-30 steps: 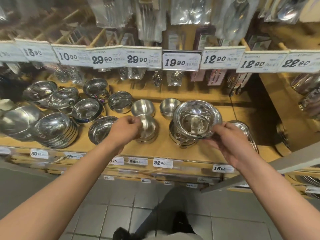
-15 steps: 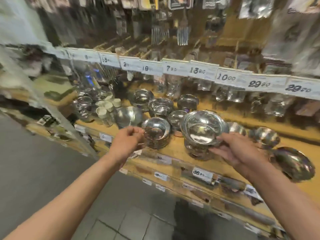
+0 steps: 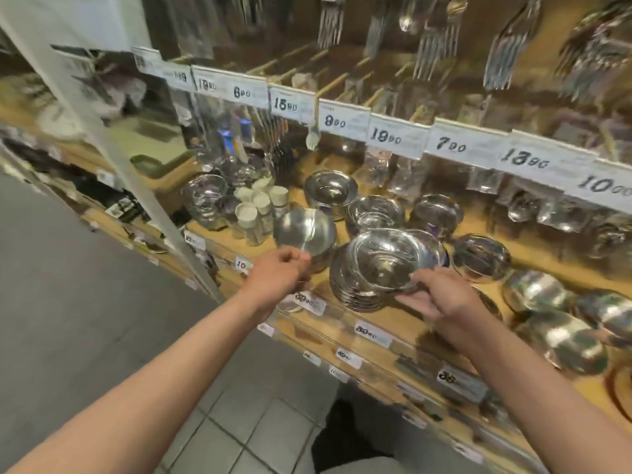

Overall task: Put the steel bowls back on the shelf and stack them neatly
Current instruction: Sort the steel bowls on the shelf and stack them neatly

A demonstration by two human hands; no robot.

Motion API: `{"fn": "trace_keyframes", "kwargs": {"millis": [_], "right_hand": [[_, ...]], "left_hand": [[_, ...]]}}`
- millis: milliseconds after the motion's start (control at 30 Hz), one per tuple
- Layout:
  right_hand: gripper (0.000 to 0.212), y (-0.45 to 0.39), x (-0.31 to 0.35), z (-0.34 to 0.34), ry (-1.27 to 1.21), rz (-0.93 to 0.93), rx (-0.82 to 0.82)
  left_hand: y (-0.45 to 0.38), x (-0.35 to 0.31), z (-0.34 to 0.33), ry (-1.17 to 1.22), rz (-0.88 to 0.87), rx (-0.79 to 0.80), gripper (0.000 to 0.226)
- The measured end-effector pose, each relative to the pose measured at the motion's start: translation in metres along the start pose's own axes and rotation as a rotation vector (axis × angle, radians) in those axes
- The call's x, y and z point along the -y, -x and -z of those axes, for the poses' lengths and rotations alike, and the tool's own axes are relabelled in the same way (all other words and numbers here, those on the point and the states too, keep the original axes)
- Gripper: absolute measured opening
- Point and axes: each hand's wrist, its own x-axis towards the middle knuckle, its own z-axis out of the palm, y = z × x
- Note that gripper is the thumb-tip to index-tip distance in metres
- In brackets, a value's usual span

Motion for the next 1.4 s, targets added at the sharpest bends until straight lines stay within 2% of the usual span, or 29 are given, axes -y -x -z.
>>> {"fn": "trace_keyframes", "kwargs": {"millis": [100, 233, 333, 500, 600, 667, 733, 833, 1000, 1267, 1400], "right_hand": [[0.048, -0.024, 0.001, -0.016, 0.003, -0.03, -0.022], [0.018, -0.047, -0.005, -0.022, 0.005, -0.017, -0.022], [0.024, -0.06, -0.012, -0.019, 0.083, -0.005, -0.045], [0.022, -0.081, -0.028, -0.008, 0.31, 0.054, -0.152], [0.009, -0.082, -0.035, -0.014, 0.5, 0.132, -0.25], [0.027, -0.079, -0.039, -0.02, 0.575, 0.175, -0.29], [0.035, -0.075, -0.04, -0.026, 0.673, 0.219, -0.32], [0.036, -0.071, -0.041, -0.03, 0.827, 0.258, -0.366], [0.036, -0.073, -0.042, -0.033, 0.911, 0.255, -0.445], [0.039, -0.077, -0.052, -0.039, 0.904, 0.297, -0.539], [0.039, -0.071, -0.054, -0.041, 0.89, 0.32, -0.55]], "left_hand": [[-0.034, -0.013, -0.025, -0.02, 0.023, 0.099, 0.021], [-0.077, -0.019, -0.046, -0.133, 0.013, 0.118, 0.02], [-0.099, -0.014, -0.045, -0.235, 0.019, 0.105, 0.021], [-0.121, -0.001, -0.044, -0.313, 0.03, 0.13, 0.013], [-0.129, 0.003, -0.045, -0.389, -0.014, 0.148, 0.015], [-0.132, 0.002, -0.046, -0.498, -0.085, 0.131, 0.011], [-0.134, 0.002, -0.048, -0.636, -0.186, 0.129, 0.007], [-0.135, 0.003, -0.046, -0.729, -0.268, 0.177, 0.009], [-0.139, 0.009, -0.046, -0.759, -0.328, 0.24, 0.012], [-0.144, 0.013, -0.046, -0.71, -0.353, 0.268, 0.02], [-0.143, 0.011, -0.045, -0.763, -0.353, 0.286, 0.009]]}}
